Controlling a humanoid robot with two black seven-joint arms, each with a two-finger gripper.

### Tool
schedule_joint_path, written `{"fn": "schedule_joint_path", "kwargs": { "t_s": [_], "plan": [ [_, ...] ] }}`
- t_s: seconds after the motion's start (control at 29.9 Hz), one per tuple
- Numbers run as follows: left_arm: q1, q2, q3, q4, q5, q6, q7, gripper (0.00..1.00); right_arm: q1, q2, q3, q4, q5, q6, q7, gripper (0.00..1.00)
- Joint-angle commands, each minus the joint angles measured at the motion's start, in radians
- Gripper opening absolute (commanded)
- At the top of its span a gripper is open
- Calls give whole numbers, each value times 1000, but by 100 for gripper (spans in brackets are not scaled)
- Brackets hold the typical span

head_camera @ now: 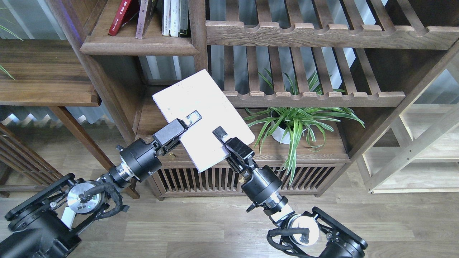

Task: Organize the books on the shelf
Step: 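Bring the left gripper to the white book and grip it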

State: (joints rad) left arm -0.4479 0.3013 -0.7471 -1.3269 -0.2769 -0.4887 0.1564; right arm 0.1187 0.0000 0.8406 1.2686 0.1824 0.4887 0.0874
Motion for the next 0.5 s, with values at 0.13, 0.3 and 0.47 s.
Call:
{"fn": "schedule_joint_path", "kwargs": {
  "t_s": [0.13,0.3,0.47],
  "plan": [
    [3,4,5,8,8,0,0,51,6,0,0,0,0,0,0,4],
    [5,9,9,11,21,0,0,34,7,0,0,2,-1,0,-2,4],
    [3,7,9,12,21,0,0,26,10,0,0,2,-1,0,-2,4]
  ]
}}
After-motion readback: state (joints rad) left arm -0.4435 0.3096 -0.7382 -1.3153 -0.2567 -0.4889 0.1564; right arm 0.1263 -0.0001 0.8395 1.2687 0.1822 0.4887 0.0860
